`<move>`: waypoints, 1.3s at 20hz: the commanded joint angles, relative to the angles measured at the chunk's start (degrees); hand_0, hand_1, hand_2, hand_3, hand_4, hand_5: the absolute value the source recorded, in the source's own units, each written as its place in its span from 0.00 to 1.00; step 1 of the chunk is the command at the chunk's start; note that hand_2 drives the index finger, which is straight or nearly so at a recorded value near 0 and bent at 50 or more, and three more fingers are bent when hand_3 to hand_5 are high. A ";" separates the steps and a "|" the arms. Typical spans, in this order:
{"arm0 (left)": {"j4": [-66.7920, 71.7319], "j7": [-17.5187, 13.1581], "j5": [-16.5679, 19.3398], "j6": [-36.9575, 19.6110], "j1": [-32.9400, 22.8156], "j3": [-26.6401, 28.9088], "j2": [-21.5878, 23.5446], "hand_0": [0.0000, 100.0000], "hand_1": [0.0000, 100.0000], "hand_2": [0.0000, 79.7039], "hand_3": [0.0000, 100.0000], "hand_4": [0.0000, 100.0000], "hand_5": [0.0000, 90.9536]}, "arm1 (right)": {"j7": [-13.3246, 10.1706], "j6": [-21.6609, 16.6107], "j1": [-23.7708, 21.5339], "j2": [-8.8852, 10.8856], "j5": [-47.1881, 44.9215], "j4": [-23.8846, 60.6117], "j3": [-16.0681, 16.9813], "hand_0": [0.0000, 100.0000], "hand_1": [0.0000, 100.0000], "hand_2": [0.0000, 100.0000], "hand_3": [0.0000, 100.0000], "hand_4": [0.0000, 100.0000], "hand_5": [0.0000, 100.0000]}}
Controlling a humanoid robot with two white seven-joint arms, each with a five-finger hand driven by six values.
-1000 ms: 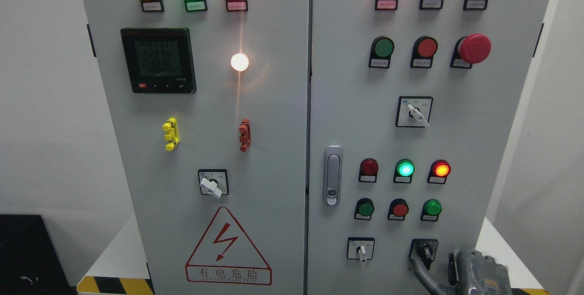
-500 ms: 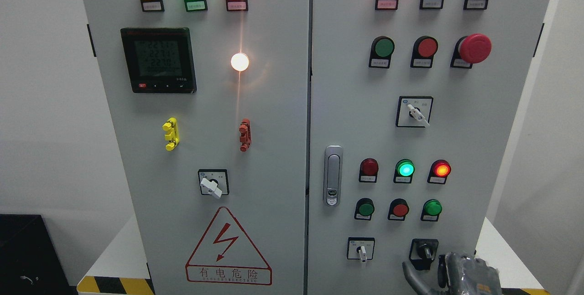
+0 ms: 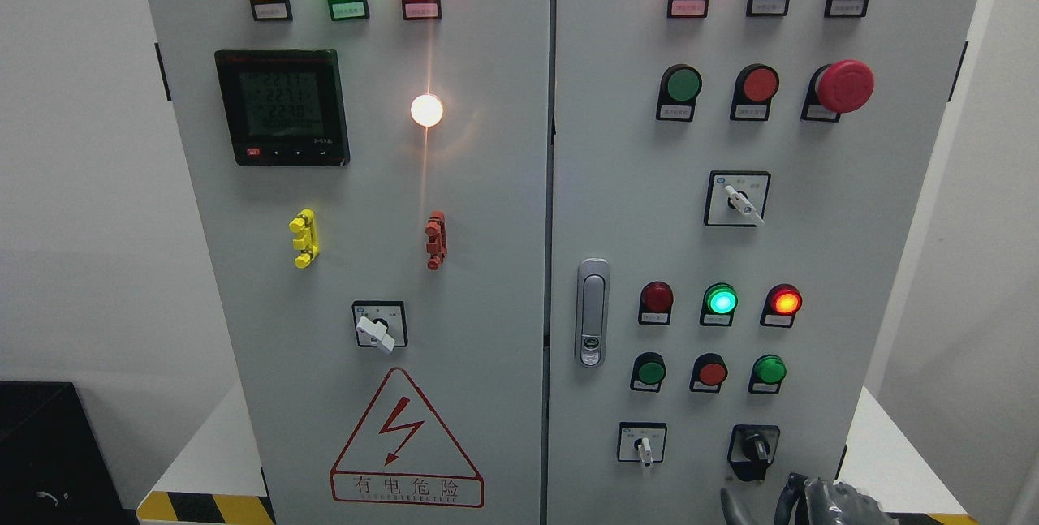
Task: Flip black knob to close circuit
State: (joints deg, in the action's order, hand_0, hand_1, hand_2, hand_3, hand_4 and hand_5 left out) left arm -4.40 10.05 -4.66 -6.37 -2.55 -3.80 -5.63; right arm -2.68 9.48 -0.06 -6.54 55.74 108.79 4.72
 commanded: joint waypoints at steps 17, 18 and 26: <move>0.01 -0.03 0.00 -0.04 0.00 -0.07 0.00 0.12 0.56 0.00 0.00 0.00 0.00 | -0.66 -5.70 -17.96 -0.49 -57.85 10.57 -4.81 0.00 0.00 0.01 0.11 0.02 0.00; 0.01 -0.03 0.00 -0.04 0.00 0.02 0.00 0.12 0.56 0.00 0.00 0.00 0.00 | -0.31 -5.70 -17.96 -0.49 -57.94 10.39 -4.81 0.00 0.00 0.00 0.08 0.00 0.00; 0.01 -0.03 0.00 -0.04 0.00 0.02 0.00 0.12 0.56 0.00 0.00 0.00 0.00 | -0.31 -5.79 -17.96 -0.49 -61.37 9.86 -3.14 0.00 0.00 0.00 0.05 0.00 0.00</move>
State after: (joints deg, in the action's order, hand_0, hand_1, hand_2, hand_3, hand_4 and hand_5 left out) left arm -4.41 10.04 -4.66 -6.37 -2.55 -3.82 -5.62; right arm -3.14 3.72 -17.43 -7.01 -2.78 118.01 0.46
